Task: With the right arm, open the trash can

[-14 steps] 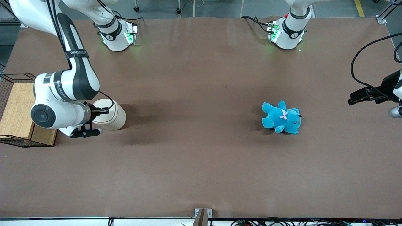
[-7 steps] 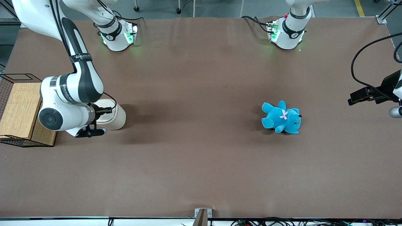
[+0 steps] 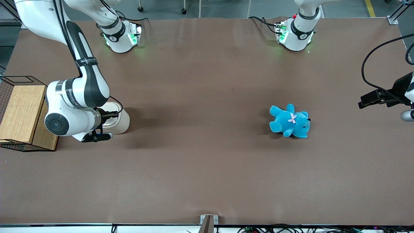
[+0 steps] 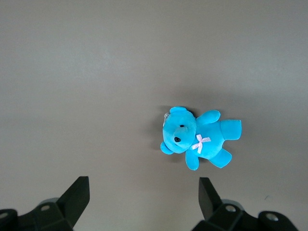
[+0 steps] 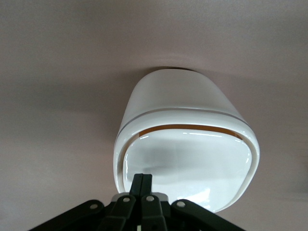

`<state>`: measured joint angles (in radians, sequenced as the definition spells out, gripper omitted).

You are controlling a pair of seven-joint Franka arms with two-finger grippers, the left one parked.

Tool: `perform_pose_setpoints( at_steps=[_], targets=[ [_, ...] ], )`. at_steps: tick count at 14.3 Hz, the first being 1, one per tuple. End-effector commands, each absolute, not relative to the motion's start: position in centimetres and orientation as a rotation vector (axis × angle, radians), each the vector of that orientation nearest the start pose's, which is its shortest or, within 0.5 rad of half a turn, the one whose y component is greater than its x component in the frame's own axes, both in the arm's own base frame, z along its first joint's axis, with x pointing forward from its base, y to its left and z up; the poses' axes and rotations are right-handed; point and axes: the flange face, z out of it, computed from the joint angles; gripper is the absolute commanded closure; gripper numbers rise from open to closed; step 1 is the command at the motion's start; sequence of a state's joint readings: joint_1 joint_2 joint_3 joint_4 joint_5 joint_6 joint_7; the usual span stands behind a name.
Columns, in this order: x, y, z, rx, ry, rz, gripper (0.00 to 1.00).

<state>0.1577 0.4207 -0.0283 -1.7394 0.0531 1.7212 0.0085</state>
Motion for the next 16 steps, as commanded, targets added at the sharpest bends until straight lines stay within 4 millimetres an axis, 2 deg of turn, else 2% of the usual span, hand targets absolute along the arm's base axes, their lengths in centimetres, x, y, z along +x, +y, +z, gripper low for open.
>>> perform_pose_setpoints(
  at_steps=[1,12,14,16],
  targets=[
    [59.6,8.7,30.5,-3.049,-0.14,0.683,1.0],
    [59.8,8.6,27.5,-3.046,-0.134,0.714,1.0],
    [59.8,8.5,27.8,-3.044,-0.13,0.723,1.0],
    [60.0,8.1,30.0,-3.041,-0.12,0.725,1.0]
  ],
)
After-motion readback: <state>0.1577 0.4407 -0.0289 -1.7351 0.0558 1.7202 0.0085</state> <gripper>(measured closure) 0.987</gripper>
